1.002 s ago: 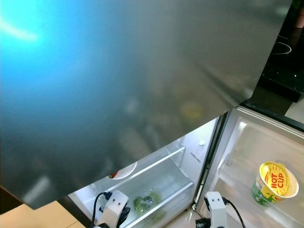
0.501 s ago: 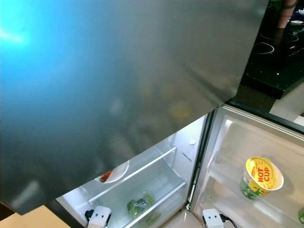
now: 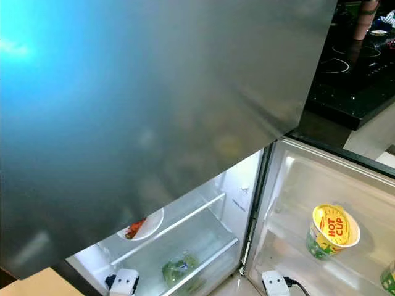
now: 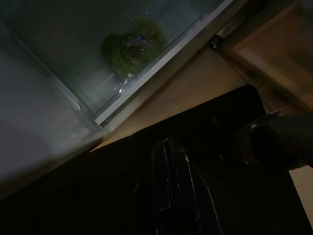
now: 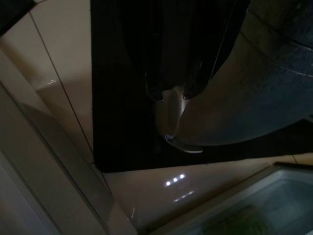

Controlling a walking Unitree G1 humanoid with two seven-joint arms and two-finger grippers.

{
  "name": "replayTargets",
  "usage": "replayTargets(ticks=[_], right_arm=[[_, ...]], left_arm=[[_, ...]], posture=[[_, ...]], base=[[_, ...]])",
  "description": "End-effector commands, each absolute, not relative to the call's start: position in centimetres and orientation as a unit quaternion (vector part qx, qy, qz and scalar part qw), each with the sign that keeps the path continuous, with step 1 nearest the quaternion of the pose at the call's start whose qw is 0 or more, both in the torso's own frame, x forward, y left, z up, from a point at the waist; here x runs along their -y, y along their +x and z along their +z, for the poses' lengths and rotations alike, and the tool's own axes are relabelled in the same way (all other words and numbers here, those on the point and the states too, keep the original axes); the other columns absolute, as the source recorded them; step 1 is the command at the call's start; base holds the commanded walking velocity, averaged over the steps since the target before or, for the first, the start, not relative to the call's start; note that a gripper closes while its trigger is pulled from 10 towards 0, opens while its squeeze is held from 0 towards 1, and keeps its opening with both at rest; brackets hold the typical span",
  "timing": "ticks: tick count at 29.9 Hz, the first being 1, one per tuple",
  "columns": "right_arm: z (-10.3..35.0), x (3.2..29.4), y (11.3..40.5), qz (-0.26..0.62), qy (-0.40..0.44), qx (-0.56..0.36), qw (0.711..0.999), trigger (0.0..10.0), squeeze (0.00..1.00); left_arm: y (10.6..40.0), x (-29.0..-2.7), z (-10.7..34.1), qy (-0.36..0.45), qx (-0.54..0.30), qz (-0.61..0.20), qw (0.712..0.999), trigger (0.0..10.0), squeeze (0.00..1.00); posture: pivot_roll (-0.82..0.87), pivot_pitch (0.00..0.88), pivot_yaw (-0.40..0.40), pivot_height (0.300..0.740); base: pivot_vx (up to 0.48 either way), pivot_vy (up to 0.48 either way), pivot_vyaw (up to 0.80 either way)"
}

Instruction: Restocking fridge

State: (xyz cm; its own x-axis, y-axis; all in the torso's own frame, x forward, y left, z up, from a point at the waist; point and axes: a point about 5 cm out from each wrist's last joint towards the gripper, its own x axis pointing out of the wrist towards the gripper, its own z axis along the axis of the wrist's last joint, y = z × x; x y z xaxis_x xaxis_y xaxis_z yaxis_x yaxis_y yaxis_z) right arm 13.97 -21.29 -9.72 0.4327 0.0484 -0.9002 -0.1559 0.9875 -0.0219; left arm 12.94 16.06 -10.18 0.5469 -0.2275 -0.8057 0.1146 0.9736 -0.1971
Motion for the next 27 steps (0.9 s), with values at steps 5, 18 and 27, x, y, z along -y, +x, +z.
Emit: replayTargets(ticks=[5, 18, 27], right_arm=[[-9.6, 21.5, 14.3, 0.057, -0.057, -0.529, 0.845, 10.0, 0.00], [-9.6, 21.3, 14.5, 0.058, -0.055, -0.526, 0.847, 10.0, 0.00], [-9.6, 21.2, 14.4, 0.058, -0.054, -0.528, 0.846, 10.0, 0.00]], left_arm=[[9.9, -18.3, -11.1, -0.075, -0.521, -0.037, 0.849, 10.0, 0.00], [10.9, -18.5, -10.8, -0.071, -0.509, -0.034, 0.857, 10.0, 0.00], [10.8, -18.7, -10.9, -0.073, -0.515, -0.025, 0.854, 10.0, 0.00]], posture=[[-0.06, 0.000, -0.013, 0.740], [-0.05, 0.000, -0.011, 0.740], [-0.05, 0.000, -0.013, 0.740]], base=[[0.000, 0.000, 0.00], [0.000, -0.201, 0.00], [0.000, 0.000, 0.00]])
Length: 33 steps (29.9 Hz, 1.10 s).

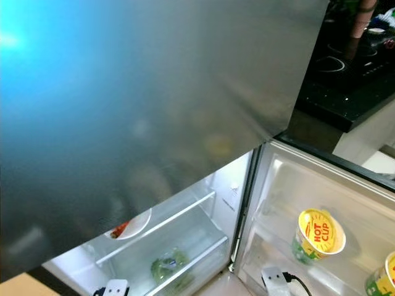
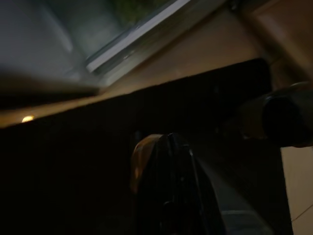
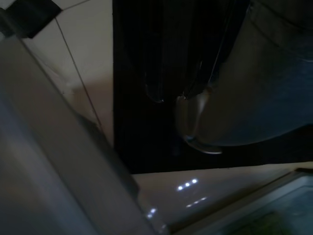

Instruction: Restocking fridge

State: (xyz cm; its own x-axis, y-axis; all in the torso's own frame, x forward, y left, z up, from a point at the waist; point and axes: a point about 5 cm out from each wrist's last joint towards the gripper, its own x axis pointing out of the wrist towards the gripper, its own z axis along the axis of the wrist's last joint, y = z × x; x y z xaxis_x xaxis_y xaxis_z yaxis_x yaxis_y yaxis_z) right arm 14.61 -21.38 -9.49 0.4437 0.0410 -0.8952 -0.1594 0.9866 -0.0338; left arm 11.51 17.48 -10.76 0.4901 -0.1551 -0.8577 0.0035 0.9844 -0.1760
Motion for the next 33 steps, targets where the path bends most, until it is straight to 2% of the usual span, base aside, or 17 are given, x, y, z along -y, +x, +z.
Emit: replayTargets(ticks=[1, 21, 33], right_arm=[[-9.60, 21.24, 14.40, 0.058, -0.054, -0.528, 0.846, 10.0, 0.00], [-9.59, 21.16, 14.47, 0.060, -0.055, -0.528, 0.845, 10.0, 0.00], [-9.70, 20.99, 14.27, 0.065, -0.054, -0.531, 0.843, 10.0, 0.00]], left_arm=[[10.81, -18.66, -10.89, -0.075, -0.515, -0.024, 0.853, 10.0, 0.00], [10.48, -18.52, -11.03, -0.081, -0.522, -0.017, 0.849, 10.0, 0.00], [10.33, -18.69, -11.04, -0.069, -0.523, -0.019, 0.849, 10.0, 0.00]], posture=[[-0.05, 0.000, -0.013, 0.740], [-0.05, 0.000, -0.015, 0.740], [-0.05, 0.000, -0.016, 0.740]], base=[[0.000, 0.000, 0.00], [-0.337, 0.000, 0.00], [0.000, 0.000, 0.00]])
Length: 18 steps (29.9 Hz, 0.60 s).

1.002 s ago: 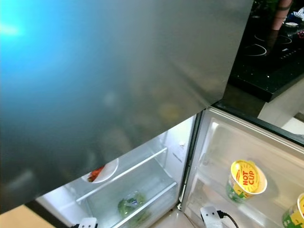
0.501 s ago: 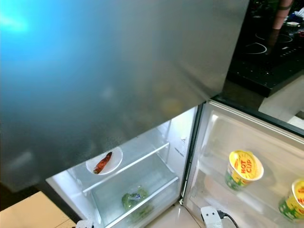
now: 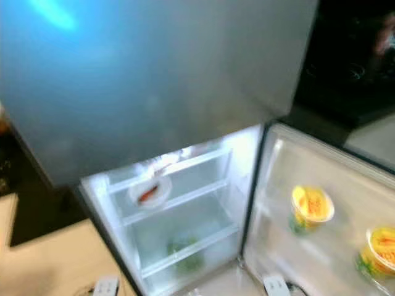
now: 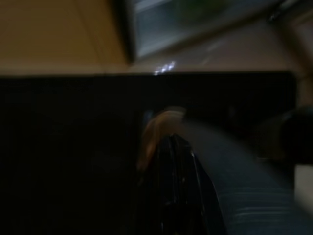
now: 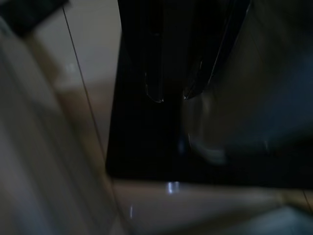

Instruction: Restocking fridge

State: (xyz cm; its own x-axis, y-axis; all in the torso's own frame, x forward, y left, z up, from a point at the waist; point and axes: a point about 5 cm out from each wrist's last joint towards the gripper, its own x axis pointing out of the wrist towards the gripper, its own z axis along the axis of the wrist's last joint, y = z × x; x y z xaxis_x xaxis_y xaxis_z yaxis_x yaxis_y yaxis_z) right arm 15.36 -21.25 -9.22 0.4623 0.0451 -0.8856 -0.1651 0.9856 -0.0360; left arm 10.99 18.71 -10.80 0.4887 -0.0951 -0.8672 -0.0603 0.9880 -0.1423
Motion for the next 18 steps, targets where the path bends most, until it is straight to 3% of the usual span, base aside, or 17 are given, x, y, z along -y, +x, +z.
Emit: replayTargets(ticks=[1, 18], right_arm=[[-9.71, 20.91, 14.26, 0.067, -0.054, -0.531, 0.843, 10.0, 0.00], [-9.87, 21.11, 13.69, 0.084, -0.077, -0.541, 0.833, 10.0, 0.00]], left_arm=[[10.23, -18.74, -11.05, -0.066, -0.524, -0.021, 0.849, 10.0, 0.00], [9.99, -18.85, -11.10, -0.037, -0.530, -0.039, 0.846, 10.0, 0.00]], posture=[[-0.05, 0.000, -0.015, 0.740], [-0.04, 0.000, -0.020, 0.740]], base=[[0.000, 0.000, 0.00], [0.000, 0.000, 0.00]])
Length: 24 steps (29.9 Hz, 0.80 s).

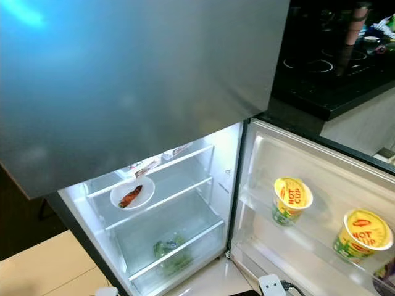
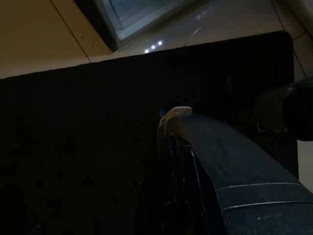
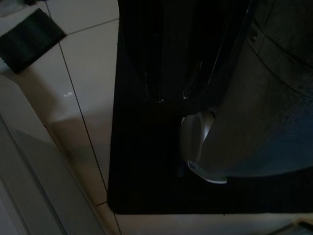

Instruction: Restocking fridge

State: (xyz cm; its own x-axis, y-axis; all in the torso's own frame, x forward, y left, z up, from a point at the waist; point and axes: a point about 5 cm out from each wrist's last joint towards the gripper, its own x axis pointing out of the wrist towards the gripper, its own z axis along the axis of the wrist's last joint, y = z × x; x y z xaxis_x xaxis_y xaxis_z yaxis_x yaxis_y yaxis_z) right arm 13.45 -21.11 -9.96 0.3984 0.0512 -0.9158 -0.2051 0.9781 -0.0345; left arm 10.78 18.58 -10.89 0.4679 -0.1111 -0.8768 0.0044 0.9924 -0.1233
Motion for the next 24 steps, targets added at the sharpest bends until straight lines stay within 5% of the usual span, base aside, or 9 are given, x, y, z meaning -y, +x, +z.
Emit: replayTargets(ticks=[1, 24], right_arm=[[-9.9, 21.1, 13.5, 0.088, -0.083, -0.543, 0.831, 10.0, 0.00], [-9.9, 22.2, 13.4, 0.060, -0.129, -0.546, 0.825, 10.0, 0.00]], left_arm=[[9.9, -18.9, -11.1, -0.030, -0.532, -0.044, 0.845, 10.0, 0.00], [8.9, -20.1, -11.2, -0.015, -0.540, -0.024, 0.841, 10.0, 0.00]], posture=[[-0.05, 0.000, -0.019, 0.740], [-0.03, 0.000, -0.014, 0.740]], base=[[0.000, 0.000, 0.00], [0.000, 0.000, 0.00]])
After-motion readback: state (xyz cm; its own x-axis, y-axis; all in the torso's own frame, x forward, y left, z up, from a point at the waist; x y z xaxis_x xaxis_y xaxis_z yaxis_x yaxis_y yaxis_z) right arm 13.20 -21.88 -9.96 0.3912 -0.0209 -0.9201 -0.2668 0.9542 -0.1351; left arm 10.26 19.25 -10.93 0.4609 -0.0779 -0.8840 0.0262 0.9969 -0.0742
